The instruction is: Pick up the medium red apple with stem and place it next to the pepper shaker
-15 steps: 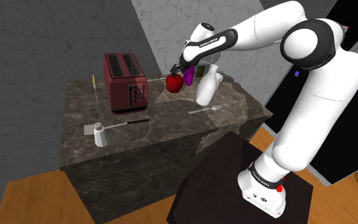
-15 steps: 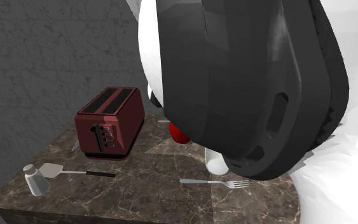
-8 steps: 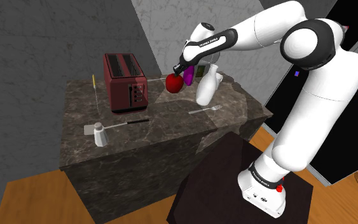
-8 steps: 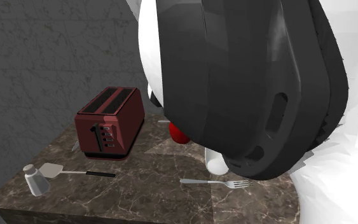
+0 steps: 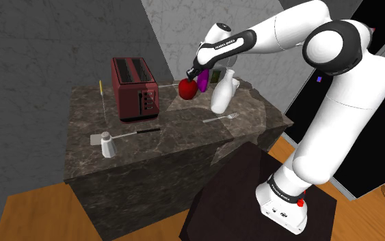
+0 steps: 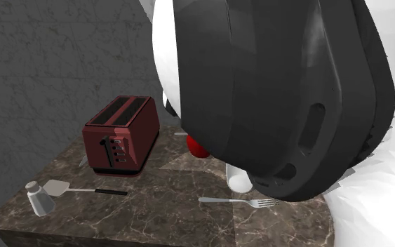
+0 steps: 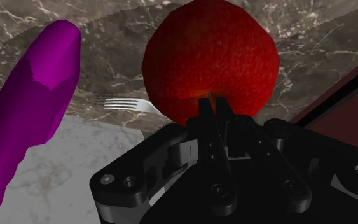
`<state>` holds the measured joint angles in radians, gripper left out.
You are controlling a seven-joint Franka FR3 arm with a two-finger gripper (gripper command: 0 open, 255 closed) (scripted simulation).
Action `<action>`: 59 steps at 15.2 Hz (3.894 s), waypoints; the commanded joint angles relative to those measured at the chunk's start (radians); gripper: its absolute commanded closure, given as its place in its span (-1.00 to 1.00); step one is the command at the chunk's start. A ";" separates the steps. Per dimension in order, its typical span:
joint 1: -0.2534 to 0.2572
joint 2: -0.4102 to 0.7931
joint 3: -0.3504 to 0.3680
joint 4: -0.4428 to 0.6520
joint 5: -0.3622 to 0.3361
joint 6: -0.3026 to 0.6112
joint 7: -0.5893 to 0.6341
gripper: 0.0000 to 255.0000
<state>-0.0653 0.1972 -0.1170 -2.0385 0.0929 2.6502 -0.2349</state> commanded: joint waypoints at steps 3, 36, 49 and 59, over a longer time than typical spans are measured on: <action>0.002 -0.027 -0.004 0.018 -0.010 -0.045 0.007 1.00; 0.005 -0.133 -0.012 0.335 -0.052 -0.467 0.045 1.00; 0.118 -0.367 0.127 0.068 -0.185 -0.441 0.351 1.00; 0.195 -0.465 0.284 -0.018 -0.243 -0.479 0.608 1.00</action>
<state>0.1222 -0.2569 0.1505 -2.0482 -0.1452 2.1762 0.3463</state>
